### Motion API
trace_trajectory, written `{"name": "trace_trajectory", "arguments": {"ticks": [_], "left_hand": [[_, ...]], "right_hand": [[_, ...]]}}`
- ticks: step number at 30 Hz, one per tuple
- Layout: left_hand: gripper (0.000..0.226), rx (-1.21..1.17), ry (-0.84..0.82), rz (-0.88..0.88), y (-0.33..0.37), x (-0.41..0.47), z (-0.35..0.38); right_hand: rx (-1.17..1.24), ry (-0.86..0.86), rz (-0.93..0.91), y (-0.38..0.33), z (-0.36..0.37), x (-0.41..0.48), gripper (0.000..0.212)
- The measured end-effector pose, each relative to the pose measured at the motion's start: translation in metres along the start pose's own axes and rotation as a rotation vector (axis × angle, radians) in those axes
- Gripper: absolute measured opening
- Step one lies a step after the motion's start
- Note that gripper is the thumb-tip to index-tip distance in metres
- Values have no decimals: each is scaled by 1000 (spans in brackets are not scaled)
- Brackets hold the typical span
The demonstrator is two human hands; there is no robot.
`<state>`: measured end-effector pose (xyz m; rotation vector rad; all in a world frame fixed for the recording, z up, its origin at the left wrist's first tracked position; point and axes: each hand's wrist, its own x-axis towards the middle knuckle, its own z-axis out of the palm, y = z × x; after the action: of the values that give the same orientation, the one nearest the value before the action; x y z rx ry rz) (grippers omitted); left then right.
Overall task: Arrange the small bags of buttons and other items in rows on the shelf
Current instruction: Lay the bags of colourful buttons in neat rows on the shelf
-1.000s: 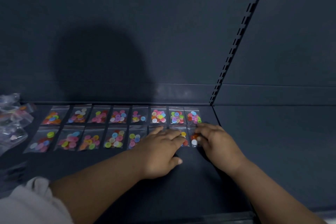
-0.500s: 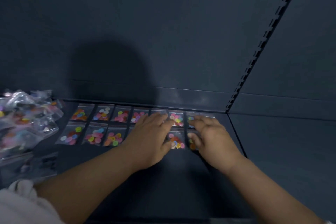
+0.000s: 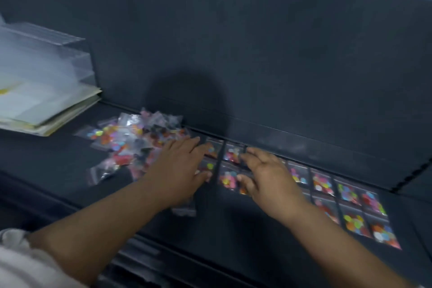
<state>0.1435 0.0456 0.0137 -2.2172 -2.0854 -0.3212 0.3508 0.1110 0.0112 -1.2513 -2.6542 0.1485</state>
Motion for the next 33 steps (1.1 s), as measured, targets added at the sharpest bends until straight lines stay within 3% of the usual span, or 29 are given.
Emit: {"name": "trace_trajectory", "arguments": {"ticks": [6,13,17,19,33], "left_hand": [[67,9,-38,-118,-85,-33,-17],[67,-49,-41,-235,-159,-61,-16],[48,-91,-127,-283,-188,-68,-7],[51,-118,-146,-294,-199,-69,-3],[32,-194,-18,-474,-276,-25,16]], "right_hand": [[28,-6,-110,-75,21,46,51],[76,-63,-113,-139,45,83,30],[140,-102,-92,-168,59,94,25],[163,-106,-80,-180,64,100,23],[201,37,-42,-229,68,195,17]]}}
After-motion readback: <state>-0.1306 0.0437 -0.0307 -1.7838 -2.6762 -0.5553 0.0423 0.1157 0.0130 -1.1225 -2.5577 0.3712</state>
